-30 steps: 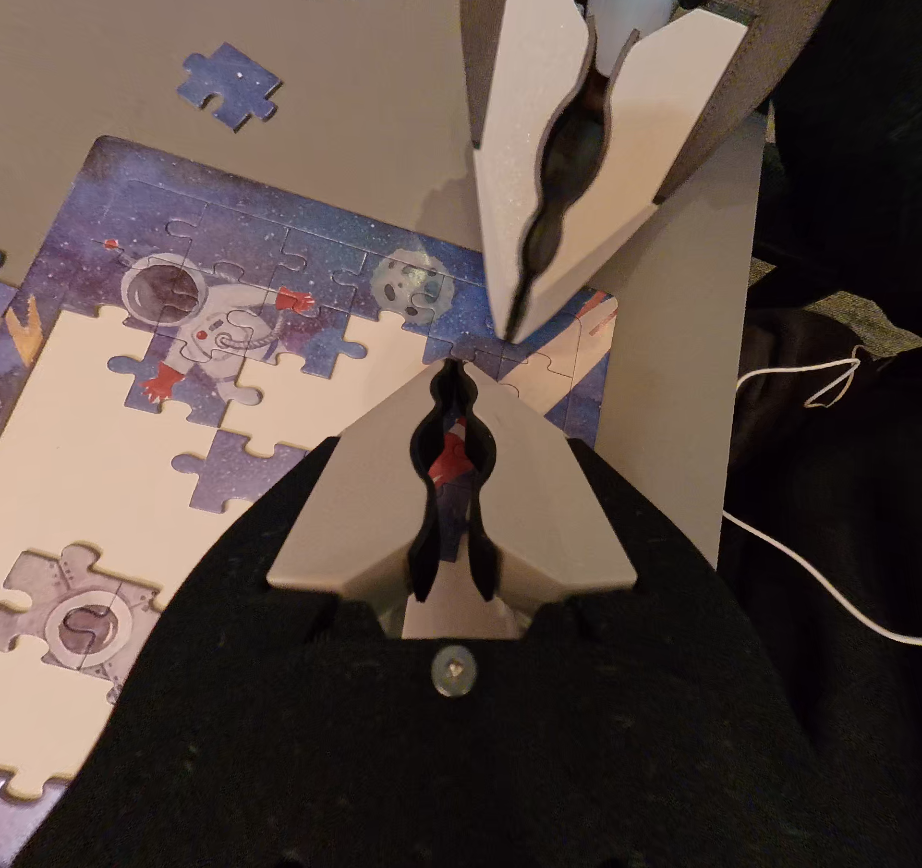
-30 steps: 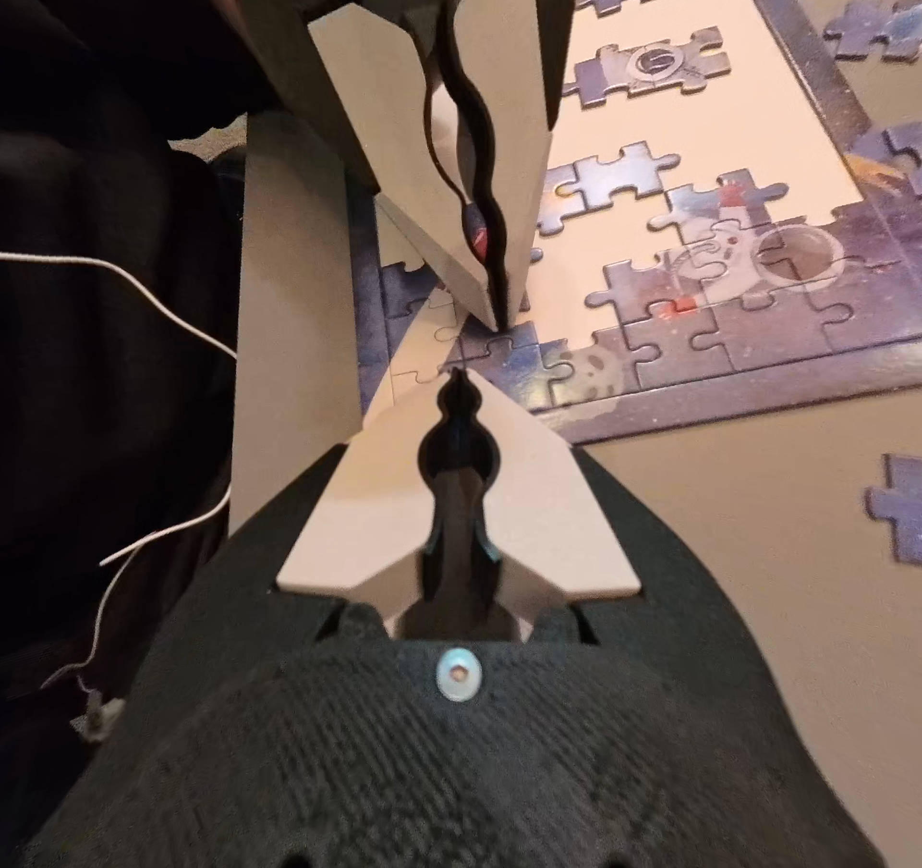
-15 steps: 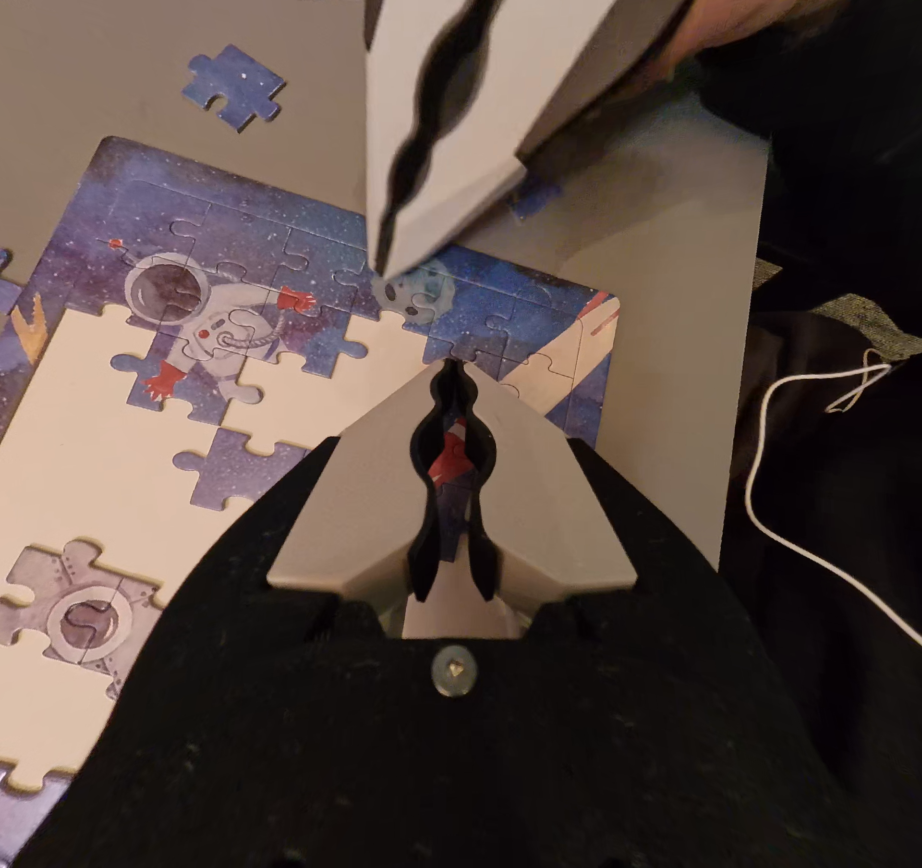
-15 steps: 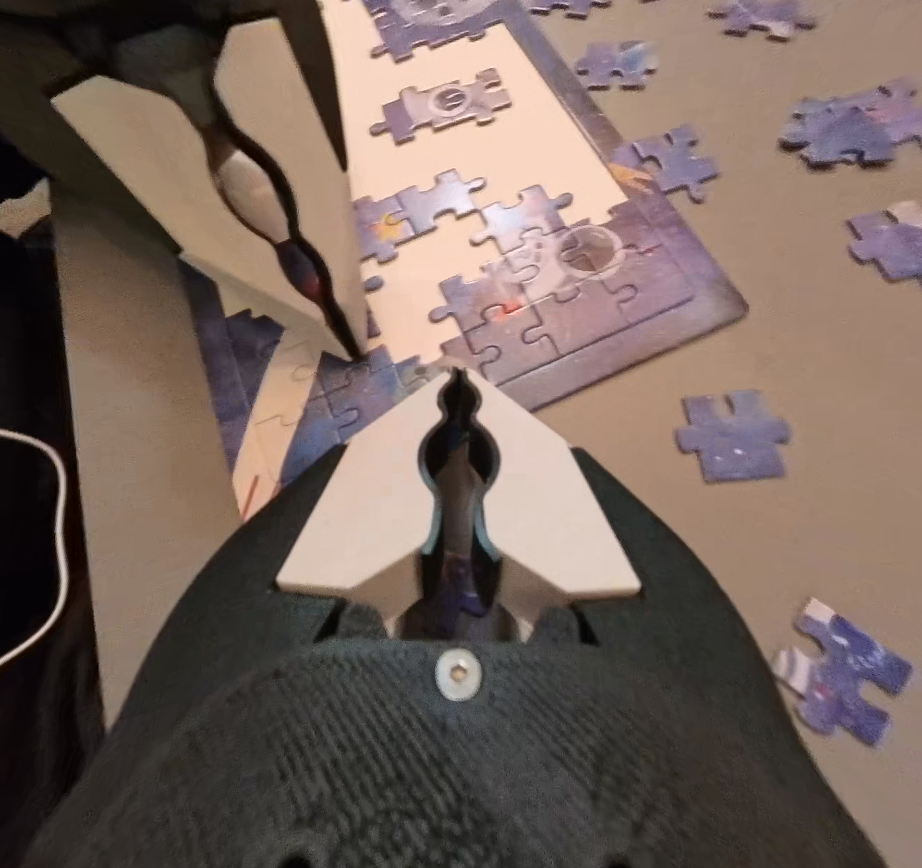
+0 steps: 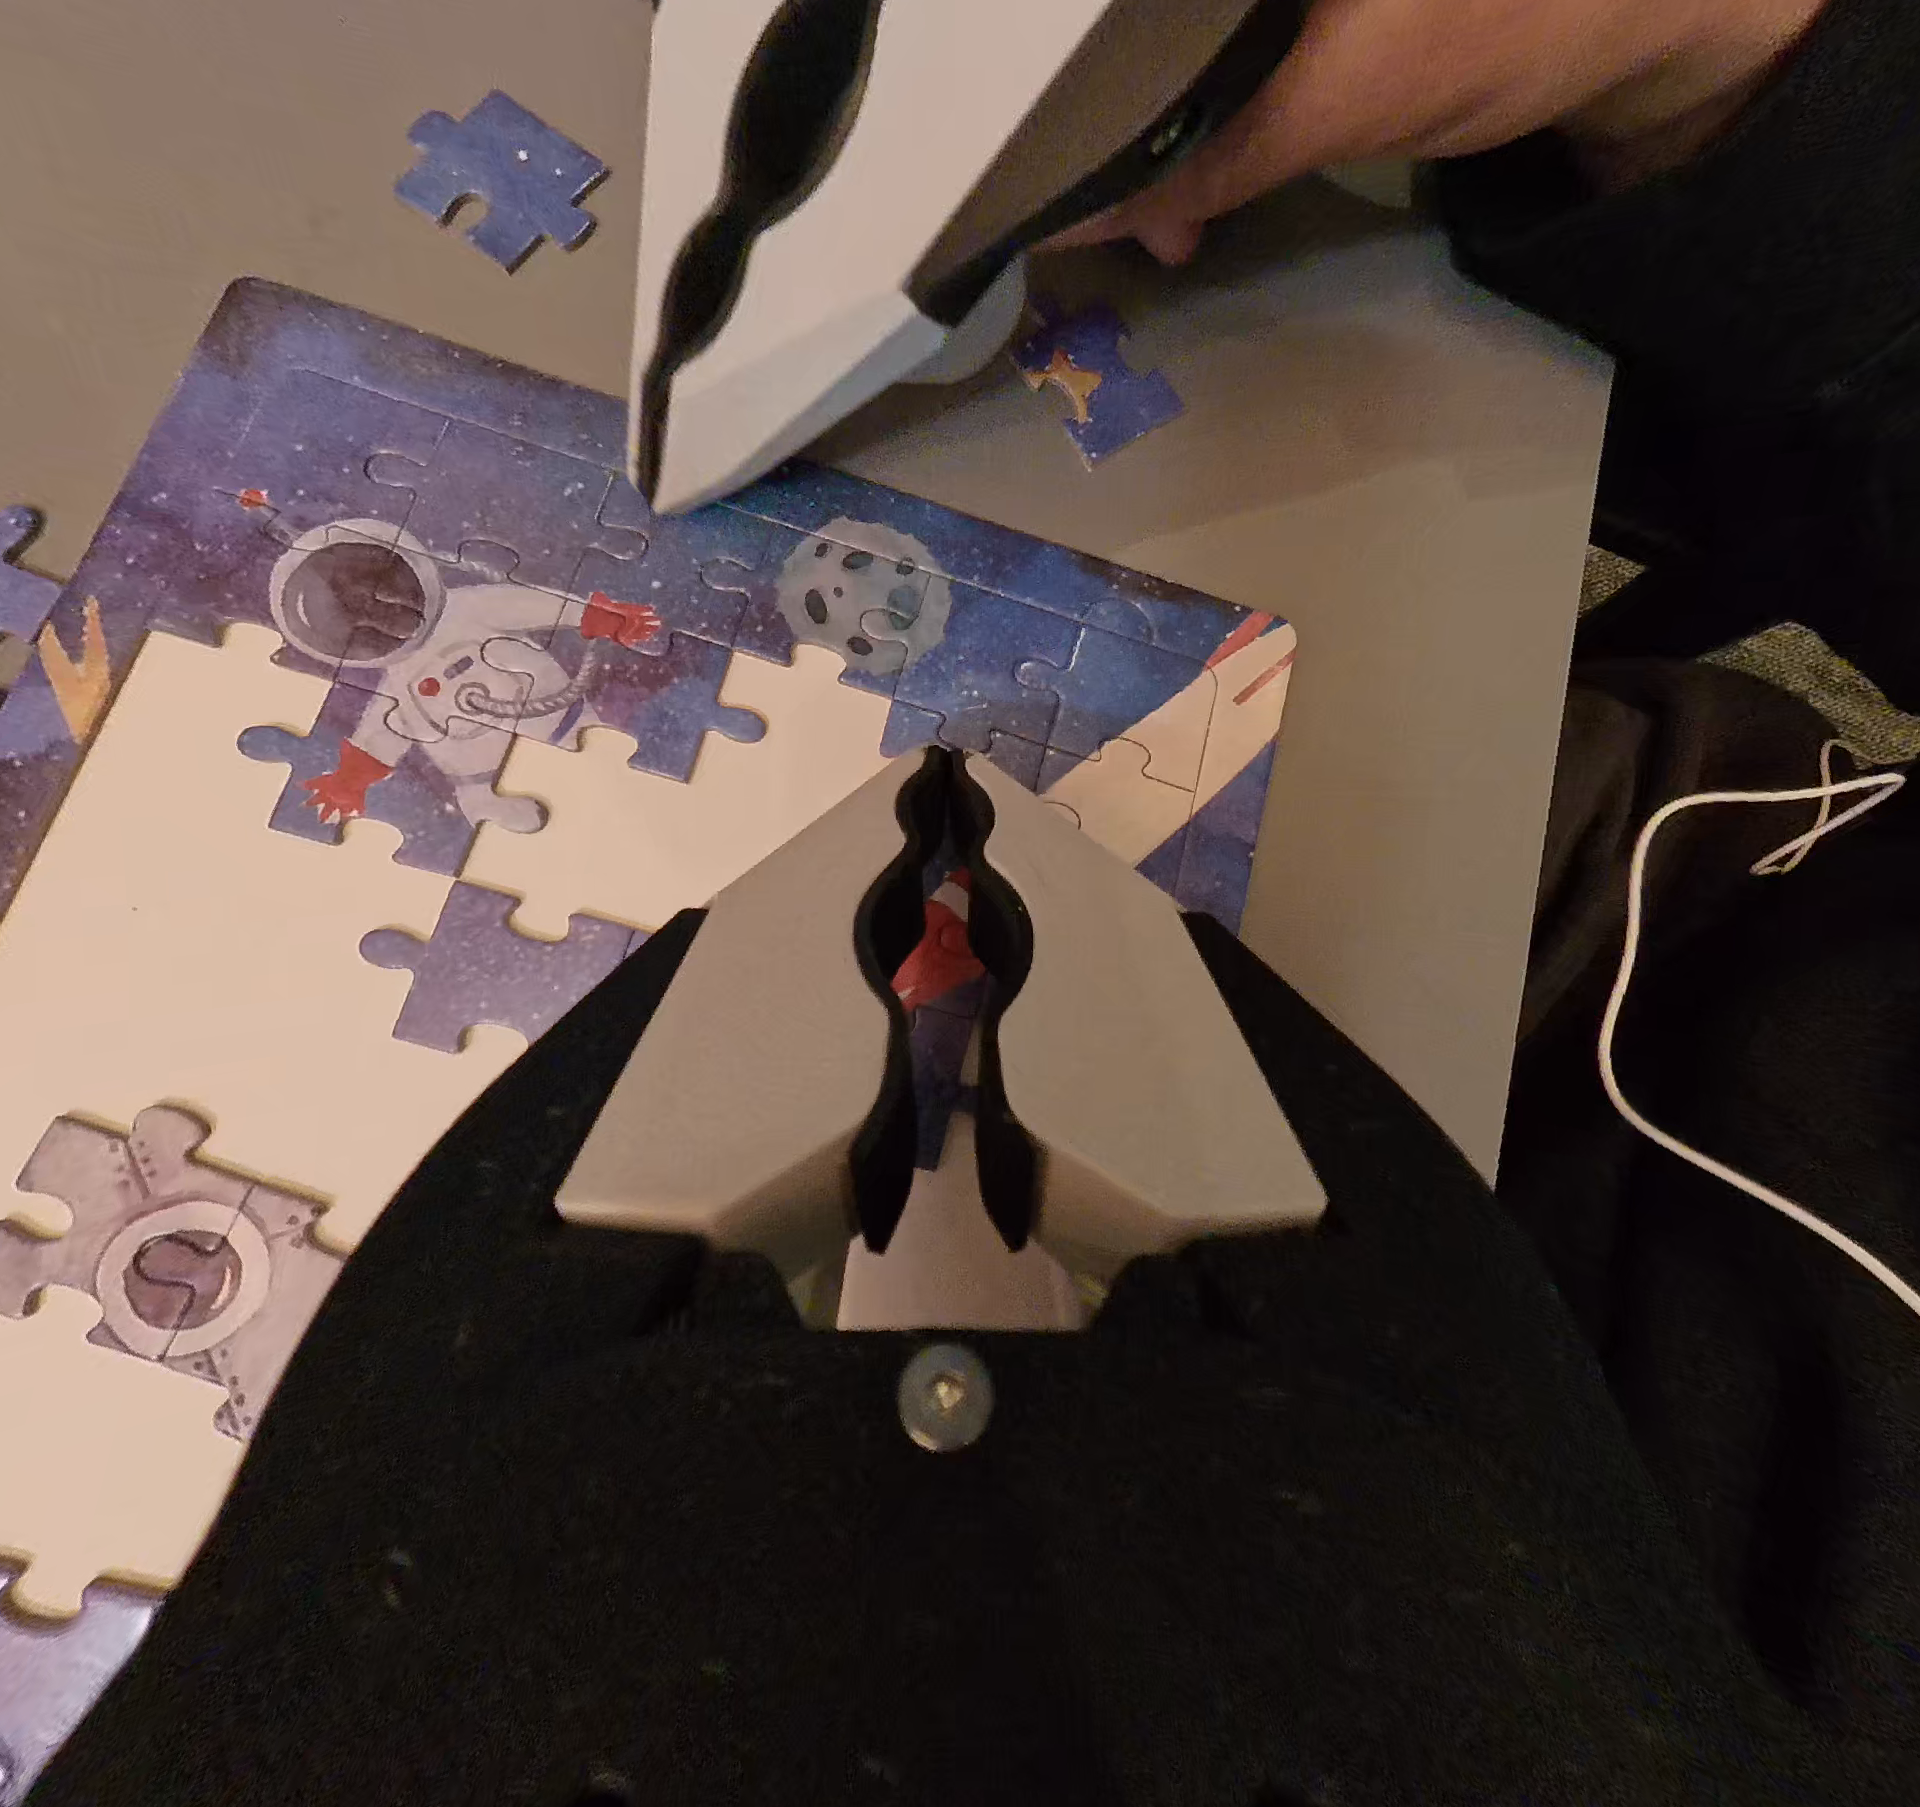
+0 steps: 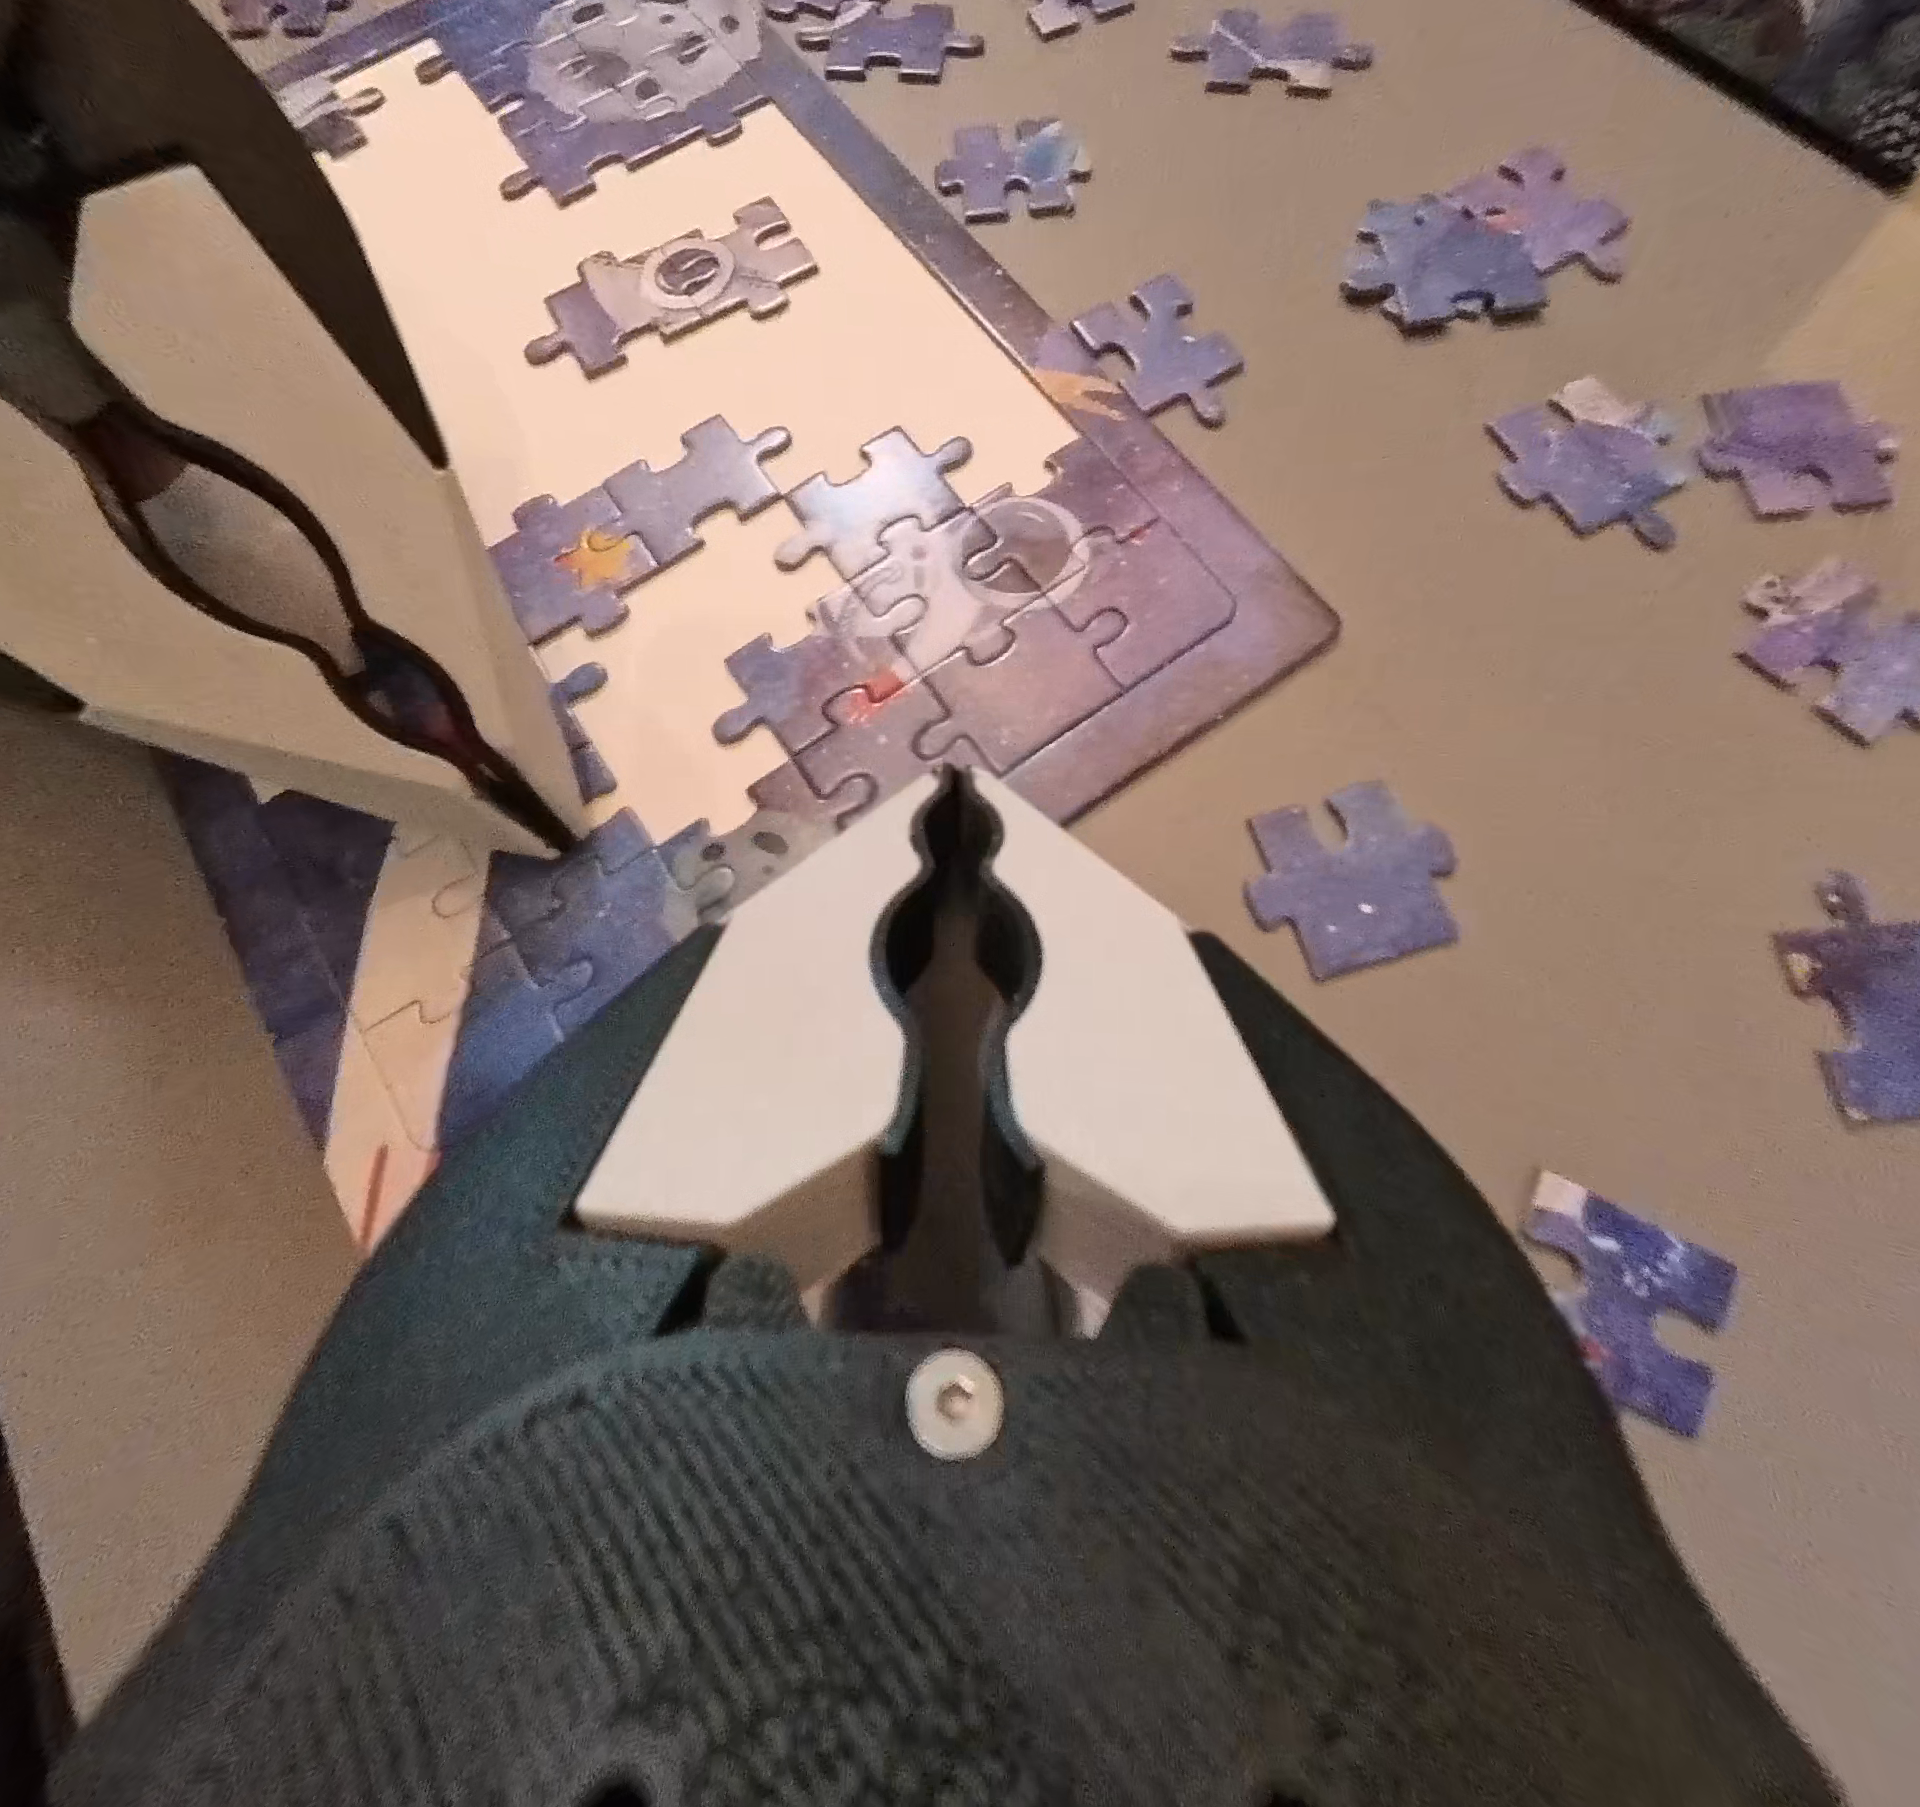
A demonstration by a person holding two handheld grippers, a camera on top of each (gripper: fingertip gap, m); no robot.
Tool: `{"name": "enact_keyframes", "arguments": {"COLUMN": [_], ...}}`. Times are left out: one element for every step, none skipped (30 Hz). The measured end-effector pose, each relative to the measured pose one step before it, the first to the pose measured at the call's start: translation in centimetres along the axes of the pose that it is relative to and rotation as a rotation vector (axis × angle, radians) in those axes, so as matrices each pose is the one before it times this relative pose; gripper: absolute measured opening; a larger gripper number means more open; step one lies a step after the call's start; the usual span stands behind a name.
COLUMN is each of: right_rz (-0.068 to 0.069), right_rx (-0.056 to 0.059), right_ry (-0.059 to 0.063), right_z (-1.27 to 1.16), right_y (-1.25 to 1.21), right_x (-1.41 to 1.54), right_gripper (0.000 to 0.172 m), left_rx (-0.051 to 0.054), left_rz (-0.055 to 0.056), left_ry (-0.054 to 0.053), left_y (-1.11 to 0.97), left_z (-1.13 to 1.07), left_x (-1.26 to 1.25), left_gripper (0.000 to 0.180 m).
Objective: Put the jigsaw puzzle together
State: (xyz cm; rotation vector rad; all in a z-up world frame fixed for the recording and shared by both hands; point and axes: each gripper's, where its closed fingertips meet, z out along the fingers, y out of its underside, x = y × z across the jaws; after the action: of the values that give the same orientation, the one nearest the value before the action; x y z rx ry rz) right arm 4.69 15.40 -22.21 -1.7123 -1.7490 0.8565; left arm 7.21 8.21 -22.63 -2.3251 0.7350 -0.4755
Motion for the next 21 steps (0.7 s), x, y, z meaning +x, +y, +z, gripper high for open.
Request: {"name": "enact_keyframes", "arguments": {"right_rz": [-0.0034,0.0111,0.0282,0.0372,0.0313,0.0163,-0.0028,-0.0138,-0.0120,-0.0081,-0.0011,0.0072,0.0071,0.0045,0.0035,0.0015,-0.0016,0.0008,0.0042,0.0095,0.0164], "right_rx": [-0.0018,-0.0002,0.0021,0.0036,0.0028,0.0002,-0.0044,-0.0084,-0.0079,-0.0031,0.0034,0.0048,0.0044,0.0035,0.0022,0.0010,-0.0014,-0.0032,0.0004,0.0044,0.0058], "right_ry": [-0.0209,-0.0027,0.0215,0.0341,0.0197,-0.0071,-0.0355,-0.0525,-0.0352,-0.0035,0.0222,0.0448,0.0554,0.0435,0.0159,-0.0183,-0.0429,-0.0325,0.0024,0.0311,0.0468], "right_z": [0.068,0.086,0.084,0.085,0.132,0.173,0.251,0.302,0.328,0.260,0.135,0.048,-0.021,0.004,0.074,0.148,0.182,0.160,0.099,0.021,-0.025], "right_y": [-0.025,-0.069,-0.113,-0.140,-0.150,-0.148,-0.095,-0.072,-0.085,-0.140,-0.183,-0.165,-0.142,-0.111,-0.086,-0.076,-0.070,-0.062,-0.095,-0.120,-0.123], "right_x": [-0.394,-0.008,0.480,0.699,0.413,-0.157,-0.743,-1.081,-0.821,-0.263,0.232,0.683,0.897,0.701,0.221,-0.389,-0.793,-0.587,0.040,0.583,0.876], "right_gripper": [0.000,0.000,0.000,0.000,0.000,0.000,0.000,0.000,0.000,0.000,0.000,0.000,0.000,0.000,0.000,0.000,0.000,0.000,0.000,0.000,0.000], "left_rx": [0.0013,0.0011,0.0008,0.0009,0.0009,0.0006,0.0000,-0.0003,-0.0001,0.0000,0.0003,0.0009,0.0013,0.0015,0.0014,0.0008,0.0005,0.0008,0.0006,0.0001,-0.0001], "left_rz": [-0.0015,-0.0015,-0.0019,-0.0017,-0.0010,-0.0005,-0.0001,0.0006,0.0006,-0.0003,-0.0008,-0.0010,-0.0007,-0.0010,-0.0011,-0.0011,-0.0018,-0.0019,-0.0013,-0.0007,-0.0001], "left_ry": [0.0016,0.0022,0.0025,0.0022,0.0017,0.0009,0.0004,0.0000,0.0000,0.0006,0.0012,0.0012,0.0009,0.0009,0.0010,0.0015,0.0019,0.0017,0.0011,0.0005,-0.0003], "left_y": [0.000,-0.006,0.002,-0.003,0.005,-0.011,0.004,0.001,-0.003,-0.002,0.000,0.002,-0.001,0.003,-0.001,0.006,-0.009,0.000,0.009,-0.005,0.008], "left_z": [0.001,0.004,-0.003,0.002,-0.002,0.004,-0.005,0.003,0.005,-0.001,-0.009,0.003,0.001,-0.002,0.001,-0.003,-0.003,0.002,-0.004,0.000,-0.006], "left_x": [0.008,-0.004,-0.004,-0.002,0.005,0.003,-0.002,0.003,0.004,-0.003,-0.007,0.007,-0.007,0.001,-0.003,0.003,0.004,0.006,-0.001,-0.002,0.002], "left_gripper": [0.000,0.000,0.000,0.000,0.000,0.000,0.000,0.000,0.000,0.000,0.000,0.000,0.000,0.000,0.000,0.000,0.000,0.000,0.000,0.000,0.000]}}
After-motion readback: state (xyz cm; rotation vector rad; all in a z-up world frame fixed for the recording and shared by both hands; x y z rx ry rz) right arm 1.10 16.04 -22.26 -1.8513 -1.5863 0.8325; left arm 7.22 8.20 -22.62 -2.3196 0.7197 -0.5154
